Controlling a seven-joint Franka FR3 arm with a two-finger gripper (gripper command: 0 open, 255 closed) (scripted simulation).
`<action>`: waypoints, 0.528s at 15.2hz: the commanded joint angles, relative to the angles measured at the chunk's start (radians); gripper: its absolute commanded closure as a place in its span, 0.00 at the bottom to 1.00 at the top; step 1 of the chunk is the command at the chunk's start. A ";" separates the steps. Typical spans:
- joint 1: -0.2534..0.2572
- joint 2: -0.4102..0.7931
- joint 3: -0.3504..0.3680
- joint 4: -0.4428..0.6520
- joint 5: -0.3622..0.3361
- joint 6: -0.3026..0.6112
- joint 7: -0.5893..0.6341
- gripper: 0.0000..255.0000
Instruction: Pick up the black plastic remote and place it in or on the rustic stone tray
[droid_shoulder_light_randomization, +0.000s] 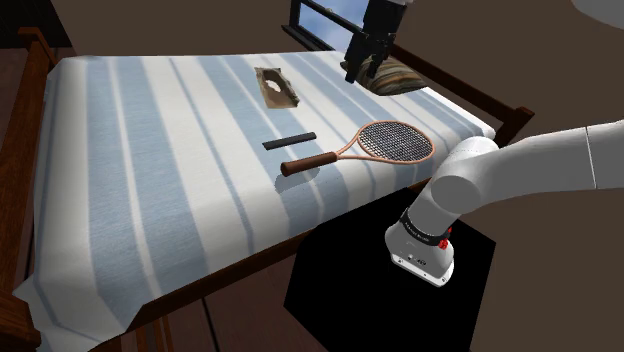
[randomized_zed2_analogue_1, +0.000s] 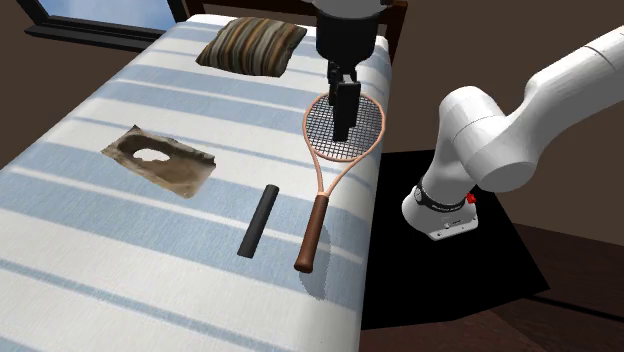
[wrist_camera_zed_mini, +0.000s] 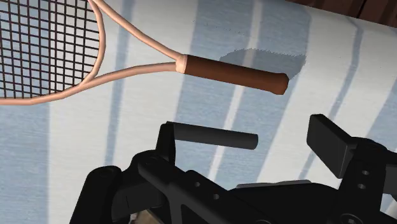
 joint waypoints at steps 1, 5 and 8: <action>0.000 0.000 0.000 0.000 0.000 0.000 0.000 0.00; 0.049 0.081 -0.032 -0.059 -0.046 0.140 -0.196 0.00; 0.085 0.157 -0.054 -0.088 -0.077 0.248 -0.337 0.00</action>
